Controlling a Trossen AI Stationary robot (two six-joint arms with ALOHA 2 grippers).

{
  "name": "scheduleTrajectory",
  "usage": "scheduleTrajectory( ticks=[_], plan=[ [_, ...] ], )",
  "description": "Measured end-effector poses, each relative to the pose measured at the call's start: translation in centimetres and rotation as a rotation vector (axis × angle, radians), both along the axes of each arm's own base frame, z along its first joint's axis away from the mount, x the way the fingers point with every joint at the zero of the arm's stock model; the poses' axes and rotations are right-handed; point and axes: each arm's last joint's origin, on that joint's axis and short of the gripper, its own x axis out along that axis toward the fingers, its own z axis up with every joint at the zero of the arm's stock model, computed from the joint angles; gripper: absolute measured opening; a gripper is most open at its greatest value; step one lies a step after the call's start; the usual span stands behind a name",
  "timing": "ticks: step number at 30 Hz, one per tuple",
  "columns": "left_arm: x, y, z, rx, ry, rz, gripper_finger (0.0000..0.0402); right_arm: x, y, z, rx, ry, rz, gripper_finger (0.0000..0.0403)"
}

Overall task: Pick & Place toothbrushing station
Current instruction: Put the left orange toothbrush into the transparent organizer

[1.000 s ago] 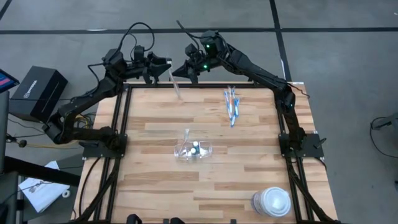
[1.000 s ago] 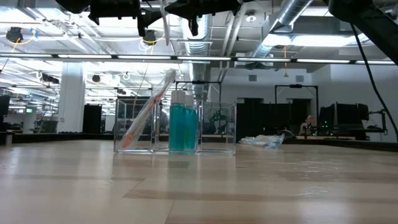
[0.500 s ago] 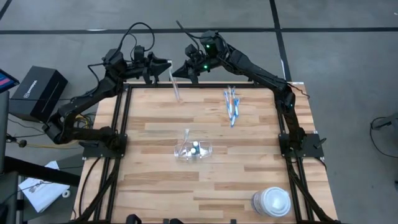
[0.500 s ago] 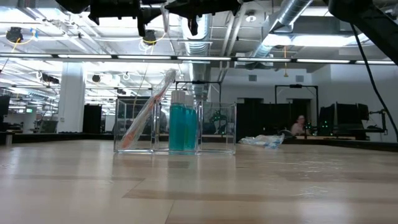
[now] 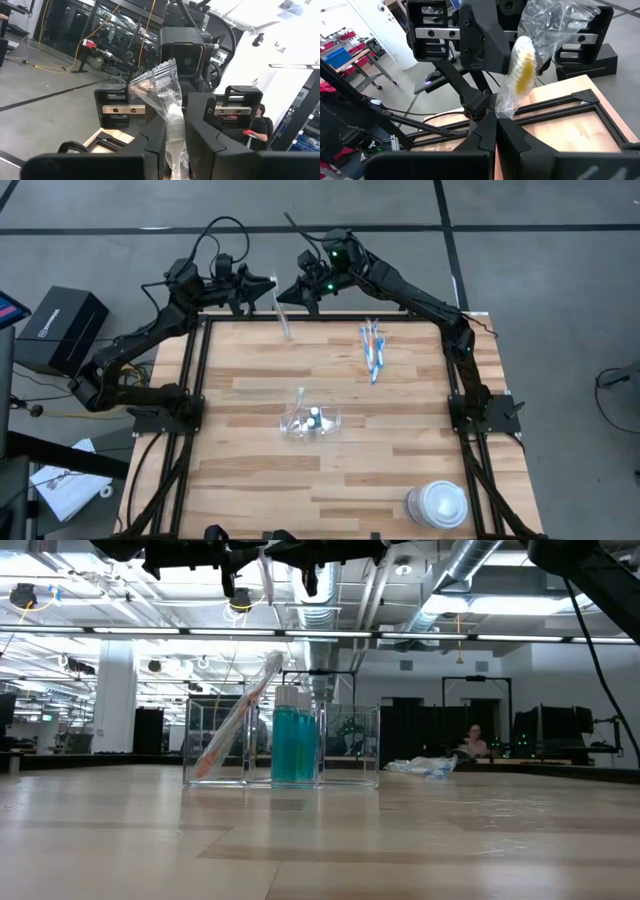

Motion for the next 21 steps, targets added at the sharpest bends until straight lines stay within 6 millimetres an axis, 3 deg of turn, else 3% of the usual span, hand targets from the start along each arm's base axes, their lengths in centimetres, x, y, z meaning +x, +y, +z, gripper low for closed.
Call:
scheduleTrajectory(
  ticks=[15, 21],
  plan=[
    [-0.3, 0.2, 0.1, 0.054, 0.003, 0.019, 0.0036, -0.1, -0.3, 0.4, -0.008, -0.034, -0.002, 0.0006],
    [-1.0, 0.7, 0.0, 0.061, 0.016, -0.001, 0.0036, -0.9, -1.3, 1.2, 0.049, -0.052, 0.031, 0.0094]
  ],
)
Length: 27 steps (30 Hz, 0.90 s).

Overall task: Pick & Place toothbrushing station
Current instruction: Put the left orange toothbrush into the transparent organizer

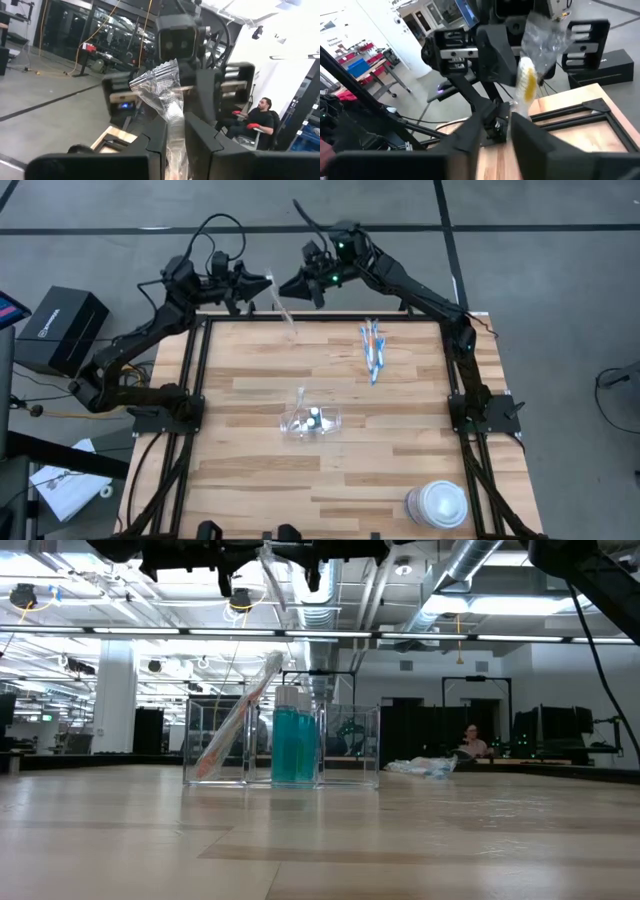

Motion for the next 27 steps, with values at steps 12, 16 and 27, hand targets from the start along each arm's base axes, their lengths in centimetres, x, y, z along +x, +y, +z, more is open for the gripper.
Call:
scheduleTrajectory(
  ticks=[12, 16, 27],
  plan=[
    [-2.2, 1.3, -0.3, 0.040, 0.048, -0.080, 0.0036, -3.6, -4.3, 1.3, -0.010, -0.023, -0.120, 0.0226],
    [-2.2, 1.2, -0.8, 0.030, 0.094, -0.171, 0.0036, -6.2, -5.0, 3.6, -0.039, -0.070, -0.171, 0.0216],
    [2.8, -3.4, -1.9, 0.063, 0.150, -0.357, 0.0035, -12.0, -5.3, 7.3, -0.086, -0.085, -0.264, 0.0173]
  ],
)
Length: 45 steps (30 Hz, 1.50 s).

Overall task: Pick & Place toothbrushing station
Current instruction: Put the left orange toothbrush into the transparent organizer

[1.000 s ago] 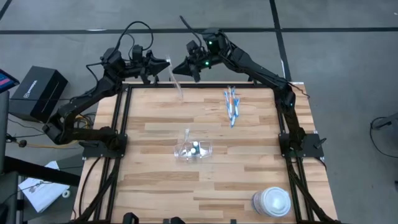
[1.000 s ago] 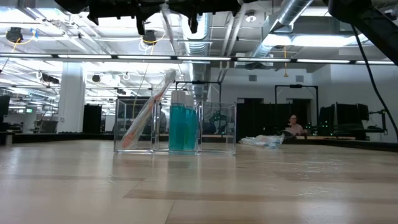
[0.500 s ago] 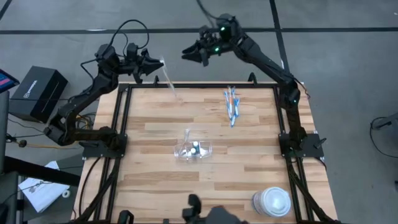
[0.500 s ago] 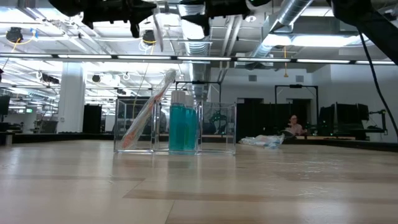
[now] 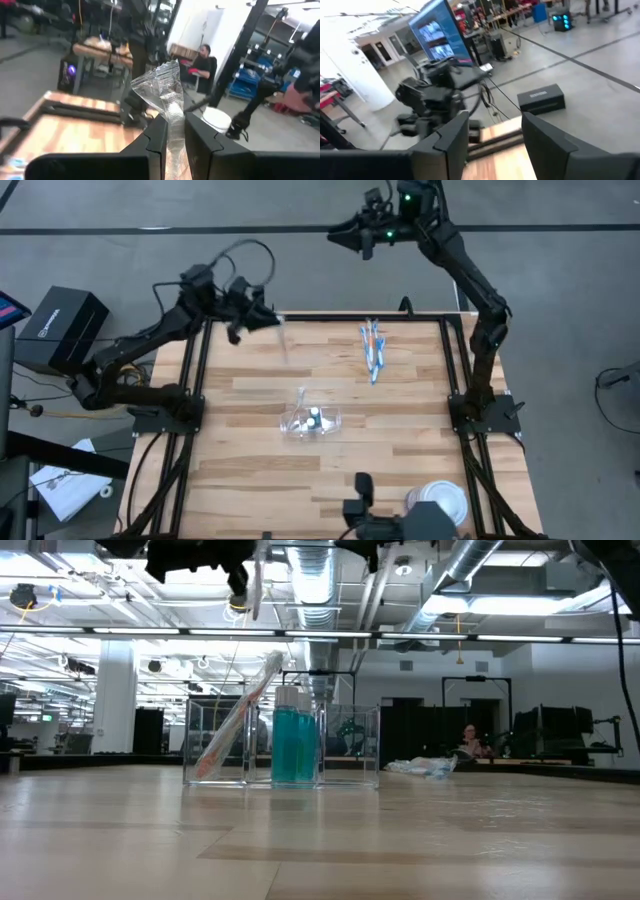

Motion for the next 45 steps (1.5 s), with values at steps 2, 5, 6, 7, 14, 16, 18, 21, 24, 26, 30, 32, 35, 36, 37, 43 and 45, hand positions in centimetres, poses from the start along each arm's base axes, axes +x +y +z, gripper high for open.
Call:
scheduleTrajectory(
  ticks=[2, 5, 6, 7, 14, 16, 18, 21, 24, 26, 30, 32, 35, 36, 37, 43, 45],
  plan=[
    [1.1, -1.3, -0.7, 0.008, 0.044, -0.009, 0.0035, -0.6, 0.0, 0.0, 0.001, 0.028, -0.009, 0.0168],
    [2.7, -3.4, -1.8, 0.068, 0.131, 0.032, 0.0035, -1.5, 0.3, 0.2, -0.006, 0.056, -0.016, 0.0162],
    [3.1, -4.1, -2.0, 0.093, 0.151, 0.047, 0.0035, -1.7, 0.4, 0.2, -0.013, 0.064, -0.013, 0.0160],
    [3.5, -4.6, -2.1, 0.112, 0.159, 0.065, 0.0035, -1.8, 0.6, 0.2, -0.023, 0.073, -0.010, 0.0159],
    [5.2, -8.1, -2.2, 0.143, 0.181, 0.124, 0.0035, -1.6, 0.9, 0.1, -0.053, 0.083, 0.022, 0.0154],
    [5.5, -9.1, -2.2, 0.150, 0.188, 0.146, 0.0035, -1.4, 1.1, 0.1, -0.055, 0.079, 0.048, 0.0154],
    [5.8, -10.1, -2.2, 0.161, 0.195, 0.183, 0.0035, -1.4, 1.3, 0.1, -0.052, 0.077, 0.069, 0.0154],
    [5.7, -10.8, -1.9, 0.150, 0.193, 0.208, 0.0035, -1.1, 1.6, 0.0, -0.061, 0.077, 0.099, 0.0154],
    [5.0, -11.0, -1.6, 0.138, 0.200, 0.242, 0.0035, -1.1, 1.7, 0.0, -0.059, 0.077, 0.108, 0.0154],
    [4.6, -11.0, -1.3, 0.138, 0.201, 0.265, 0.0035, -1.1, 1.7, 0.0, -0.056, 0.076, 0.116, 0.0154],
    [3.6, -11.4, -1.2, 0.112, 0.238, 0.282, 0.0035, -1.0, 2.0, 0.0, -0.052, 0.069, 0.154, 0.0154],
    [3.3, -12.1, -1.0, 0.110, 0.242, 0.287, 0.0035, -0.8, 2.1, 0.0, -0.052, 0.067, 0.167, 0.0154],
    [3.4, -13.4, -1.1, 0.097, 0.237, 0.280, 0.0035, -0.8, 2.2, 0.0, -0.055, 0.066, 0.171, 0.0154],
    [3.4, -13.8, -1.4, 0.090, 0.246, 0.278, 0.0035, -0.8, 2.2, 0.0, -0.055, 0.066, 0.171, 0.0154],
    [3.5, -14.2, -1.7, 0.084, 0.247, 0.281, 0.0035, -0.7, 2.3, 0.0, -0.055, 0.066, 0.173, 0.0154],
    [3.9, -16.4, -3.3, 0.050, 0.152, 0.387, 0.0035, -0.3, 2.7, 0.0, -0.065, 0.063, 0.190, 0.0154],
    [3.8, -16.8, -3.8, 0.046, 0.115, 0.428, 0.0035, -0.1, 3.0, 0.0, -0.086, 0.061, 0.200, 0.0154]
  ],
)
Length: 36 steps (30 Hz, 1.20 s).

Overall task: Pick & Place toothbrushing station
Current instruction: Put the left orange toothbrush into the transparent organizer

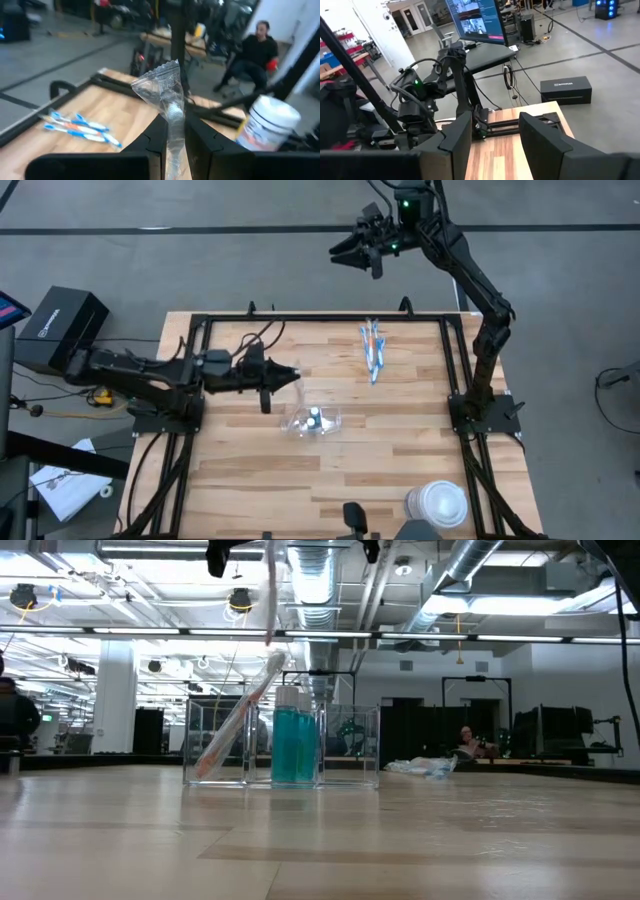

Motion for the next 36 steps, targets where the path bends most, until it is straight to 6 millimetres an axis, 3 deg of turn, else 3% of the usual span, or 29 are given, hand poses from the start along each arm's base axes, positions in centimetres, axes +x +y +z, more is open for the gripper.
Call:
scheduleTrajectory(
  ticks=[9, 23, 36],
  plan=[
    [-0.5, -1.6, -2.9, 0.041, -0.017, 0.074, 0.0035, 1.1, 1.4, 0.2, -0.035, -0.021, 0.050, 0.0154],
    [-2.3, -5.1, -5.0, 0.059, 0.012, 0.010, 0.0034, 2.8, 3.4, 1.3, 0.001, -0.095, 0.047, 0.0154],
    [-4.1, -4.8, -9.1, 0.050, 0.047, -0.030, 0.0034, 4.4, 6.0, 1.2, 0.027, -0.084, 0.054, 0.0154]
  ],
)
